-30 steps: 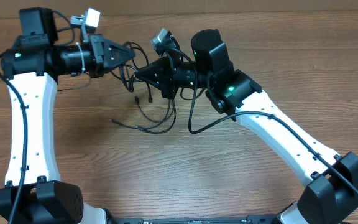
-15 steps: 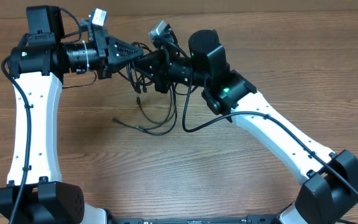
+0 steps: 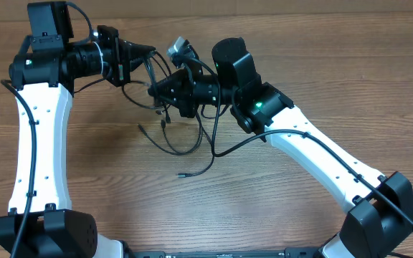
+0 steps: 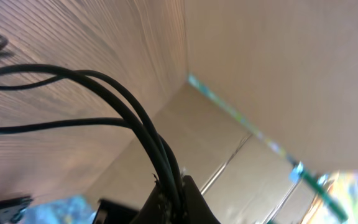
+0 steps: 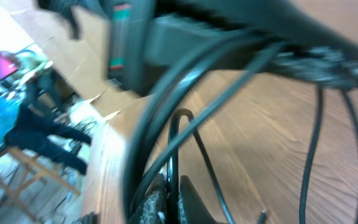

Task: Untangle cables

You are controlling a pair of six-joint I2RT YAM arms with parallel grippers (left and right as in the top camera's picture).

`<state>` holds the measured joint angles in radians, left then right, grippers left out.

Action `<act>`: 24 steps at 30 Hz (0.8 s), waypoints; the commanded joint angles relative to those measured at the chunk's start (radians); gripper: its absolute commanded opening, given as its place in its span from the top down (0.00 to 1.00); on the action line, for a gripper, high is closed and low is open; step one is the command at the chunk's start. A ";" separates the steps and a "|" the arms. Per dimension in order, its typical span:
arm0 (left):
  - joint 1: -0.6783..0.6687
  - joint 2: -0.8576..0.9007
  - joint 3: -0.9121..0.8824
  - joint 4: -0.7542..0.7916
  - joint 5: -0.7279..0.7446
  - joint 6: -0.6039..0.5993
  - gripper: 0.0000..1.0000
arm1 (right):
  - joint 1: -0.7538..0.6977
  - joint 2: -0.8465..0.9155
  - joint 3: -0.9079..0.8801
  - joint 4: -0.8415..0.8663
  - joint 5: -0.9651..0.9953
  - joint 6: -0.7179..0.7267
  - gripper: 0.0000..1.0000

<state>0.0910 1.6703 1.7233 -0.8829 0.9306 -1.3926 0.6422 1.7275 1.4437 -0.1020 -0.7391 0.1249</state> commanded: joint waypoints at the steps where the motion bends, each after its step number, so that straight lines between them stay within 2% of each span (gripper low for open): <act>1: -0.007 -0.008 0.015 0.004 -0.232 -0.129 0.96 | 0.015 0.005 0.028 0.003 -0.280 -0.111 0.96; 6: -0.007 -0.008 0.015 -0.003 -0.281 -0.049 0.96 | 0.021 0.005 0.028 0.026 -0.473 -0.161 0.96; 8: -0.007 -0.008 0.015 -0.007 -0.281 0.002 0.96 | 0.021 0.005 0.028 0.031 -0.463 -0.159 0.96; 12: -0.007 -0.008 0.015 -0.027 -0.287 0.034 0.96 | -0.007 0.005 0.028 -0.080 -0.183 -0.087 0.25; 13: -0.006 -0.008 0.015 -0.027 -0.298 0.049 0.96 | -0.020 0.005 0.028 -0.122 -0.111 -0.087 0.20; 15: -0.006 -0.008 0.015 -0.038 -0.351 0.074 0.96 | -0.043 0.005 0.028 -0.187 0.023 -0.069 0.20; 17: -0.006 -0.008 0.015 -0.076 -0.476 0.079 0.96 | -0.059 0.005 0.028 -0.233 0.111 -0.068 0.19; 20: -0.007 -0.008 0.015 -0.171 -0.717 0.027 0.96 | -0.064 0.005 0.028 -0.268 0.163 -0.069 0.00; 21: -0.007 -0.008 0.015 -0.207 -0.803 -0.003 0.96 | -0.054 0.005 0.028 -0.265 0.162 -0.069 0.00; 24: -0.007 -0.008 0.015 -0.237 -0.871 -0.047 0.96 | -0.022 0.008 0.028 -0.236 0.158 -0.040 0.00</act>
<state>0.0910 1.6703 1.7233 -1.1057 0.2546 -1.3808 0.5819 1.7329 1.4483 -0.3592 -0.6209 0.0563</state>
